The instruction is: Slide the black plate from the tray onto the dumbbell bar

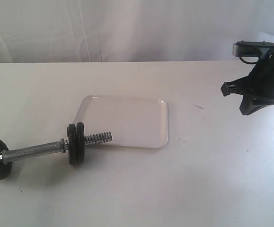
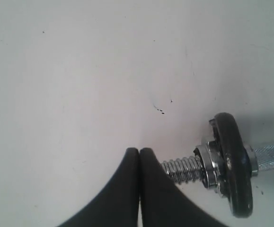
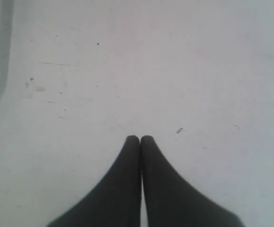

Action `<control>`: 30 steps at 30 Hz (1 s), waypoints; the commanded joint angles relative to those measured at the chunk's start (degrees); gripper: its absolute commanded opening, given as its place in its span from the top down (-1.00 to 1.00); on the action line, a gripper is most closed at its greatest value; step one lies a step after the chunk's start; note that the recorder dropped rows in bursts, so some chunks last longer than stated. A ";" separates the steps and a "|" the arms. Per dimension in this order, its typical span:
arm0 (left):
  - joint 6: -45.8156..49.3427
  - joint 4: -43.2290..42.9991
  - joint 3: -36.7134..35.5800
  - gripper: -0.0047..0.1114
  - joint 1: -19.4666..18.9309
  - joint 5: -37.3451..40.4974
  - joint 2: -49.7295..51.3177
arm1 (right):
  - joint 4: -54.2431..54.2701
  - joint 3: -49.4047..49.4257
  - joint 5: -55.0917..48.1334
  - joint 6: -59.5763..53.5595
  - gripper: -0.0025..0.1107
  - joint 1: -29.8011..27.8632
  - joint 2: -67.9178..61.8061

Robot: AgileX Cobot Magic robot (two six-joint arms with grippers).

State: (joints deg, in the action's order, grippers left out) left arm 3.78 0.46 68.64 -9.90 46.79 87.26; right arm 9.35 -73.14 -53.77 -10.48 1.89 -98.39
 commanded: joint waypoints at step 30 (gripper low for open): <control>2.00 -0.46 -22.72 0.92 7.37 -8.19 -61.80 | -2.64 22.61 -1.83 0.18 0.96 -0.29 73.52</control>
State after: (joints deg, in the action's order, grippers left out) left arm 6.32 -0.95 46.96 -2.83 38.47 29.67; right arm 7.04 -51.52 -54.93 -10.48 1.84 -29.36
